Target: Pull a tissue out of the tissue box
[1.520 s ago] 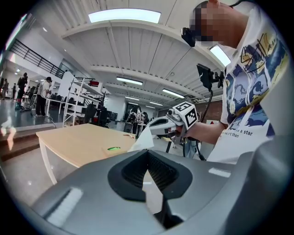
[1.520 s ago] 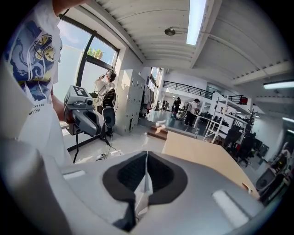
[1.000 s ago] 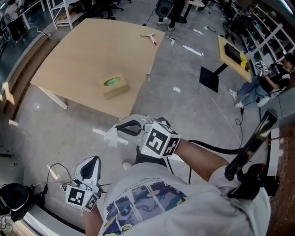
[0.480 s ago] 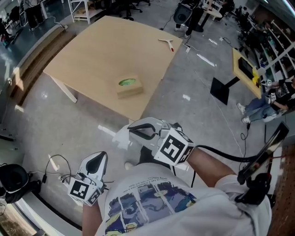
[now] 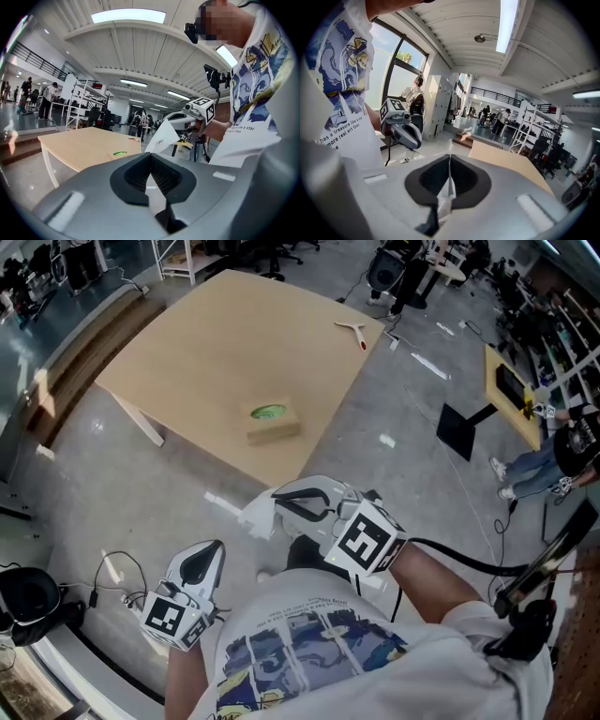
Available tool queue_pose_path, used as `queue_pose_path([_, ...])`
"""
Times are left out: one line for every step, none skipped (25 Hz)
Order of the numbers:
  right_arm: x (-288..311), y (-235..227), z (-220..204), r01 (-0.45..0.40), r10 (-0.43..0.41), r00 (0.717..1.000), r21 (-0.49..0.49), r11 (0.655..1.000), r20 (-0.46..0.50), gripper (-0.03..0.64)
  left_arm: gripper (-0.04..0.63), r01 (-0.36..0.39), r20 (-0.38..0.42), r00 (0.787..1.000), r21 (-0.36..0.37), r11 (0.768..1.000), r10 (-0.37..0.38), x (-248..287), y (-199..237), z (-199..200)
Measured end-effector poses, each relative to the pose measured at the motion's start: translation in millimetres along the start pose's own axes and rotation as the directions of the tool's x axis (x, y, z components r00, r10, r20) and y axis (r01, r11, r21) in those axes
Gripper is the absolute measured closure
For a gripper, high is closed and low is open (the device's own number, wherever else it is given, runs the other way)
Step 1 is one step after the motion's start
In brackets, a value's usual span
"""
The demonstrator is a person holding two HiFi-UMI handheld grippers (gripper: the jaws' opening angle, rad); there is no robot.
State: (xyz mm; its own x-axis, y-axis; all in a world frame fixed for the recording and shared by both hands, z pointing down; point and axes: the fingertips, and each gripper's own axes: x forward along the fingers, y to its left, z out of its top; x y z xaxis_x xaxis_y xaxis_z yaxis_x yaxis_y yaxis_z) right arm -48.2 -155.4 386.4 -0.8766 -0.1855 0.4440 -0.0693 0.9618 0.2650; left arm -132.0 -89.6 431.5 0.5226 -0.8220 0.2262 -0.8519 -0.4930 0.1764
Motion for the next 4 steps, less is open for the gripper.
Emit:
queue_pose_path([-0.2, -2.2, -0.4, -0.001, 0.001, 1.0, 0.002, 1.0, 0.005, 0.614, 0.591, 0.002, -0.001, 1.0, 0.001, 1.0, -0.002, 2.8, 0.3, 0.9])
queue_pose_path([-0.6, -4.9, -1.2, -0.001, 0.001, 1.0, 0.004, 1.0, 0.007, 0.614, 0.591, 0.004, -0.002, 1.0, 0.001, 1.0, -0.004, 5.7, 0.5, 1.7])
queue_pose_path([-1.2, -7.8, -2.3, 0.0, 0.0, 1.0, 0.005, 1.0, 0.007, 0.614, 0.591, 0.005, -0.002, 1.0, 0.001, 1.0, -0.005, 8.7, 0.7, 2.4])
queue_pose_path([-1.8, -10.8, -3.5, 0.002, -0.002, 1.0, 0.007, 1.0, 0.007, 0.614, 0.591, 0.007, -0.002, 1.0, 0.001, 1.0, -0.007, 11.7, 1.0, 3.2])
